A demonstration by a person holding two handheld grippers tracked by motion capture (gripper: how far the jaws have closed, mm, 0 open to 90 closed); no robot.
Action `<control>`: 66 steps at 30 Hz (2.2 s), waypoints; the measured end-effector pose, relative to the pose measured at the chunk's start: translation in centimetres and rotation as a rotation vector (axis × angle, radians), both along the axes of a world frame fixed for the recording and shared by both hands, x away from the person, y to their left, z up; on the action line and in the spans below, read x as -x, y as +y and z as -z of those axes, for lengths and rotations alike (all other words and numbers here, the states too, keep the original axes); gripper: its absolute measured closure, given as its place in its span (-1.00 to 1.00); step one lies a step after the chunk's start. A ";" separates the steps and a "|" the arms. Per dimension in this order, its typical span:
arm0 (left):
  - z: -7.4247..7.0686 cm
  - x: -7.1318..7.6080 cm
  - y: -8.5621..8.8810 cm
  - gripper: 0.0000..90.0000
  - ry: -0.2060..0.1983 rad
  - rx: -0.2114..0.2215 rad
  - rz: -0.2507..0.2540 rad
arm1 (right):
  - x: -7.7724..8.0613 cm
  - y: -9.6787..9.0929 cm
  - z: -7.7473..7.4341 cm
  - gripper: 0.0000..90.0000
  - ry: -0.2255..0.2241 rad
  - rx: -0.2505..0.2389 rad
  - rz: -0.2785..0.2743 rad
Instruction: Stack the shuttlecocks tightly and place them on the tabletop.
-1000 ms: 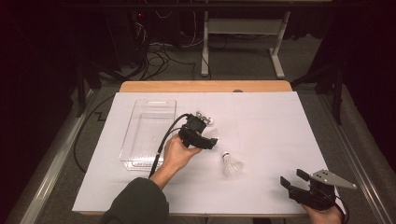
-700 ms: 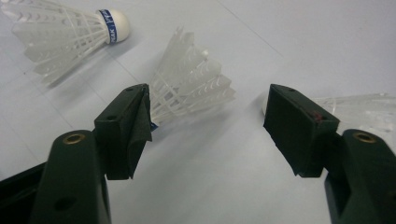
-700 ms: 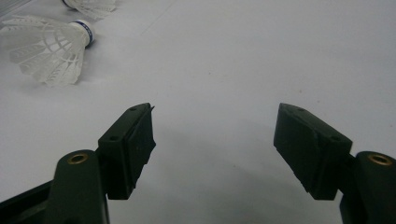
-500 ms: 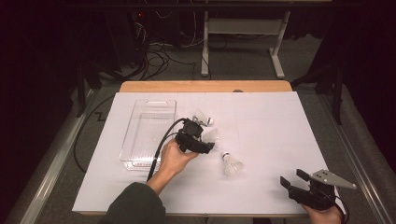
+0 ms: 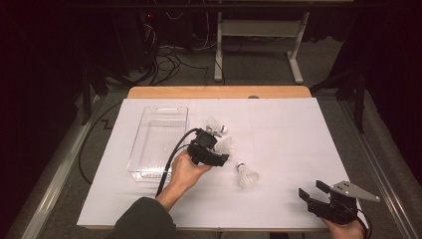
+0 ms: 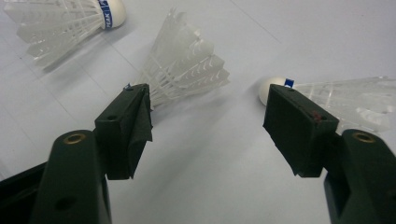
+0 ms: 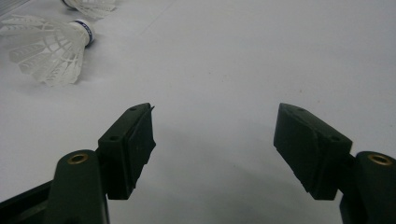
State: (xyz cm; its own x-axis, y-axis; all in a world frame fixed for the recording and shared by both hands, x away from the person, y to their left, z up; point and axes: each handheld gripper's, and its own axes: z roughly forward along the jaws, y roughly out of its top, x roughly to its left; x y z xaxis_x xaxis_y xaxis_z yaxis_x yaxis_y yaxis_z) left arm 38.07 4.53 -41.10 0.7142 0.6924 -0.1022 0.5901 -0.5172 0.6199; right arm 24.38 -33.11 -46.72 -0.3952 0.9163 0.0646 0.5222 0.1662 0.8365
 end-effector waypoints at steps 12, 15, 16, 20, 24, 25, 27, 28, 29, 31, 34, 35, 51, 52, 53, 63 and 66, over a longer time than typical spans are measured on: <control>-0.2 0.8 0.3 -0.22 0.002 0.007 -0.003 | 0.0 0.0 0.0 -0.35 0.000 -0.003 0.003; -0.1 1.0 0.4 -0.22 0.003 0.009 -0.004 | 0.0 0.0 0.0 -0.35 0.000 -0.003 0.003; -0.1 1.1 0.5 -0.21 0.007 0.007 -0.003 | 0.0 0.0 0.0 -0.35 0.001 -0.003 0.003; -0.1 1.4 0.7 -0.19 0.011 0.012 -0.007 | 0.0 0.0 0.0 -0.35 0.001 -0.003 0.003; -0.1 1.8 0.8 -0.18 0.015 0.011 -0.006 | 0.0 0.0 0.0 -0.35 0.001 -0.002 0.003; -0.1 1.8 0.9 -0.18 0.014 0.011 -0.006 | 0.0 0.0 0.0 -0.35 0.001 -0.003 0.005; 0.0 2.0 1.0 -0.18 0.013 0.015 -0.007 | 0.0 0.0 0.0 -0.35 0.000 -0.002 0.005; 0.0 2.0 1.1 -0.18 0.012 0.016 -0.008 | 0.0 0.0 0.0 -0.35 0.001 -0.002 0.005; 0.0 2.1 1.2 -0.18 0.014 0.018 -0.011 | 0.0 0.0 0.0 -0.35 -0.001 -0.001 0.003; 0.1 2.3 1.3 -0.19 0.011 0.019 -0.012 | 0.0 0.0 0.0 -0.35 0.001 -0.002 0.005; 0.2 2.7 1.5 -0.18 0.010 0.016 -0.015 | 0.0 0.0 0.0 -0.35 0.001 -0.002 0.005; 0.2 2.8 1.5 -0.18 0.009 0.015 -0.011 | 0.0 0.0 0.0 -0.35 0.000 -0.001 0.003; 0.7 4.6 2.0 -0.18 -0.004 0.010 0.007 | 0.1 0.0 0.0 -0.35 -0.001 -0.005 0.004; 0.8 4.8 2.0 -0.18 -0.007 0.015 0.006 | 0.1 0.0 0.0 -0.35 -0.001 -0.005 0.004; 0.8 4.9 2.2 -0.18 -0.006 0.017 0.006 | 0.0 0.0 0.0 -0.35 0.000 -0.003 0.004; 1.4 6.0 3.1 -0.18 -0.006 0.037 0.004 | 0.0 0.0 0.0 -0.35 0.000 -0.001 0.003; 1.5 6.3 3.3 -0.18 -0.009 0.039 0.003 | 0.0 0.0 0.0 -0.35 0.000 -0.001 0.004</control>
